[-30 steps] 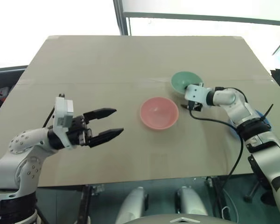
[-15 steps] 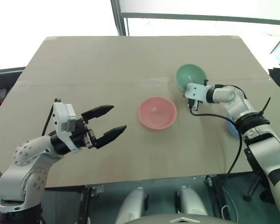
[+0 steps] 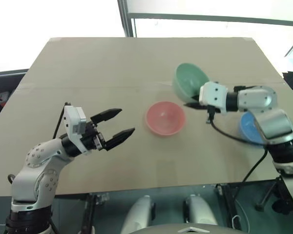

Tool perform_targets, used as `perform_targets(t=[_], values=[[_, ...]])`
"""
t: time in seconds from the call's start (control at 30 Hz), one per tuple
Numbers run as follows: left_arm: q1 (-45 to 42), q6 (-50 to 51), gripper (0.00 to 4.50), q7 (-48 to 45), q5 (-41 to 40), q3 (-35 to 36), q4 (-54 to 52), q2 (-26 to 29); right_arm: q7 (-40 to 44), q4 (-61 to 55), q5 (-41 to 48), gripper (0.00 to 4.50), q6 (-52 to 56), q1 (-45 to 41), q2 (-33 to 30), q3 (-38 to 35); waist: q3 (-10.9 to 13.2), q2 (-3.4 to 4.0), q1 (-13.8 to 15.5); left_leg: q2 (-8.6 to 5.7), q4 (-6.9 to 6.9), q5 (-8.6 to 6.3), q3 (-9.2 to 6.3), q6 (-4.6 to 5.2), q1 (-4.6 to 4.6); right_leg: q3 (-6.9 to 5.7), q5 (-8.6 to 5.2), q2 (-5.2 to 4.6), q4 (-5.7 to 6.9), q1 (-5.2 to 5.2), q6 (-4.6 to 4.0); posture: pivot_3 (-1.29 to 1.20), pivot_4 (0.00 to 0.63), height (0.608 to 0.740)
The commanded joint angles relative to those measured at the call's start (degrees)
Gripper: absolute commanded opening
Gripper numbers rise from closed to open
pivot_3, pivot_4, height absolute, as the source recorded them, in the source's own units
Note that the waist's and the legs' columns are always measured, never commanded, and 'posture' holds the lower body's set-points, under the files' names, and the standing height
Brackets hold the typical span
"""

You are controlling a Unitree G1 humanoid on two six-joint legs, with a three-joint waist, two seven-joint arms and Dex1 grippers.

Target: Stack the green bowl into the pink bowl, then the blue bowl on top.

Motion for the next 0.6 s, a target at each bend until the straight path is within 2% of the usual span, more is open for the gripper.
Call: perform_targets(t=[0.03,0.07,0.1,0.13,0.17,0.2,0.23,0.3,0.5,0.6], values=[[-0.2,-2.5,4.50,-0.6,1.0,-0.2,0.9,0.1,-2.5,-3.1,0.4,0.05,3.9,-0.5,3.2,1.9,0.0,-0.03,0.0,0.00,0.00,0.01,0.01,-0.02,0.00,0.01,0.00,0.00,0.00,0.00,0.00,0.00,0.150,0.740],[-0.2,-2.7,4.50,-0.8,1.0,-0.3,1.1,0.1,-2.7,-3.1,0.4,0.05,4.6,-0.5,3.8,2.3,0.0,-0.03,0.1,0.00,0.01,0.02,0.01,-0.03,0.02,0.01,0.00,0.01,0.01,0.00,0.00,0.00,0.150,0.740],[-0.1,-2.6,4.50,-1.0,0.6,-0.2,1.3,0.1,-2.8,-3.2,0.4,0.40,5.0,-0.3,4.1,2.6,0.0,-0.03,0.3,0.00,0.03,0.02,0.00,-0.03,0.01,0.01,0.00,0.01,0.01,0.00,0.00,0.00,0.150,0.740],[0.0,-2.6,4.50,-1.5,0.2,-0.2,1.5,0.3,-2.9,-3.7,0.6,0.40,5.5,-0.1,4.2,2.7,0.0,-0.03,0.4,-0.03,0.03,0.02,-0.05,-0.02,0.00,0.00,0.00,0.00,0.02,-0.01,0.00,0.00,0.150,0.740],[0.0,-2.6,4.50,-1.9,0.0,-0.3,1.8,0.5,-3.0,-4.4,0.9,0.86,6.1,0.2,4.3,2.6,0.0,-0.04,0.6,-0.03,0.03,0.02,-0.07,-0.03,-0.01,-0.01,0.00,0.00,0.02,-0.01,0.00,0.00,0.150,0.740],[0.0,-2.7,4.50,-2.2,0.0,-0.3,2.0,0.6,-3.2,-4.9,1.1,1.01,6.4,0.3,4.4,2.6,0.0,-0.05,0.8,-0.05,0.03,0.01,-0.12,-0.02,-0.02,-0.02,0.00,0.00,0.02,-0.01,0.00,0.00,0.150,0.740],[-0.2,-2.9,4.50,-2.8,0.0,-0.4,2.5,0.8,-3.8,-6.0,1.7,1.57,7.5,0.6,4.4,1.8,0.0,-0.04,0.8,-0.07,0.00,0.01,-0.15,-0.01,-0.02,-0.05,0.01,-0.01,0.02,-0.02,-0.01,0.00,0.150,0.740],[-0.5,-3.0,4.50,-4.0,-0.4,-0.4,3.1,0.9,-4.4,-8.8,3.4,2.29,9.4,1.4,3.8,-0.3,0.0,-0.04,0.9,-0.07,-0.10,0.01,-0.17,-0.01,-0.02,-0.06,0.01,-0.02,0.02,-0.08,-0.01,0.00,0.150,0.740],[-1.4,-3.7,4.50,-10.8,-1.8,-1.6,3.6,2.3,-6.6,-18.6,11.9,2.29,19.6,5.9,-1.4,-12.9,0.0,-0.03,1.5,-0.07,-0.24,0.01,-0.21,-0.01,-0.04,-0.13,0.01,-0.05,0.00,-0.11,-0.01,0.00,0.150,0.740],[-3.3,-3.9,4.50,-18.0,-2.4,-4.9,3.5,4.2,-10.0,-20.5,10.8,2.29,25.7,13.2,-8.5,-23.4,0.0,-0.06,2.0,-0.08,-0.24,0.01,-0.21,-0.01,-0.04,-0.14,0.01,-0.06,-0.01,-0.10,-0.01,0.00,0.150,0.740]])
